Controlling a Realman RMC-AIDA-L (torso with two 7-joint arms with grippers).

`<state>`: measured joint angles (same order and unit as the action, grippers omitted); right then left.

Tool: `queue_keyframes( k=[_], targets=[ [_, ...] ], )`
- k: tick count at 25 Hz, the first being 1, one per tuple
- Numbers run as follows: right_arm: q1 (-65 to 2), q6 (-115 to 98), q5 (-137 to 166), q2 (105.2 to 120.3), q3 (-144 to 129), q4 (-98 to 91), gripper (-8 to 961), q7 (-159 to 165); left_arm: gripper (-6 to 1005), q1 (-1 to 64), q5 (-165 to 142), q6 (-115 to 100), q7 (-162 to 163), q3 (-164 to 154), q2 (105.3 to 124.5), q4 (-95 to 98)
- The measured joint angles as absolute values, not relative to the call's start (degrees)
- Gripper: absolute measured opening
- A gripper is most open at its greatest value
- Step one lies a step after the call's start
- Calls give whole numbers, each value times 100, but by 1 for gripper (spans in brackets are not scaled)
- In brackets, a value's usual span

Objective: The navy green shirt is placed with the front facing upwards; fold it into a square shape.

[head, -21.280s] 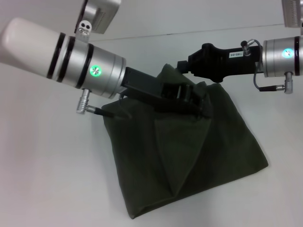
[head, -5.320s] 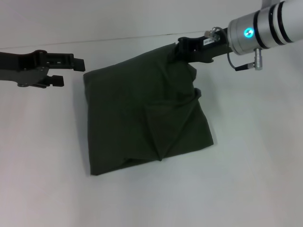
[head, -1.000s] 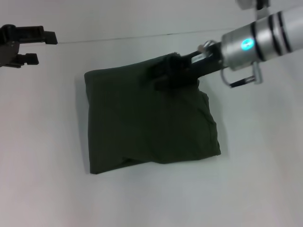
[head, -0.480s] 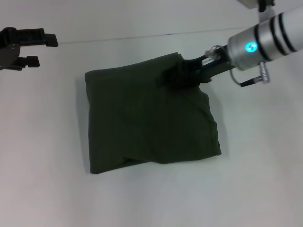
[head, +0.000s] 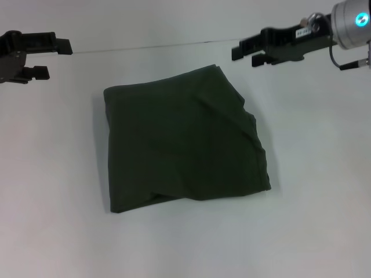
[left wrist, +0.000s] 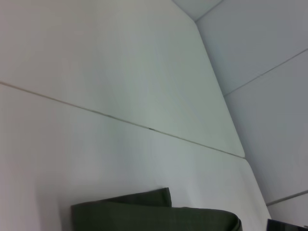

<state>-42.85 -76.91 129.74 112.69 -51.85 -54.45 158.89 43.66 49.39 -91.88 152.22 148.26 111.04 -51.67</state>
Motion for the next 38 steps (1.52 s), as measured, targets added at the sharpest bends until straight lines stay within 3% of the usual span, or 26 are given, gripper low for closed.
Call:
queue_keyframes(
  k=[7,21,38],
  targets=[
    [-4847,-8190,12430,11413,-5160,-4395,621,15422,950,4329,4939,-9192,15223,14865,11079,-5169],
    [-5401,-6948,13637,11963,-6316,-4069,613,15561,950,4324,4939,-9232,15273,14872,11074,-5180],
    [-4879,-6982,15601,11862,-6206,-5475,603,16520,949,4361,4939,-9220,15299,14868,11074,-5167]
  ],
)
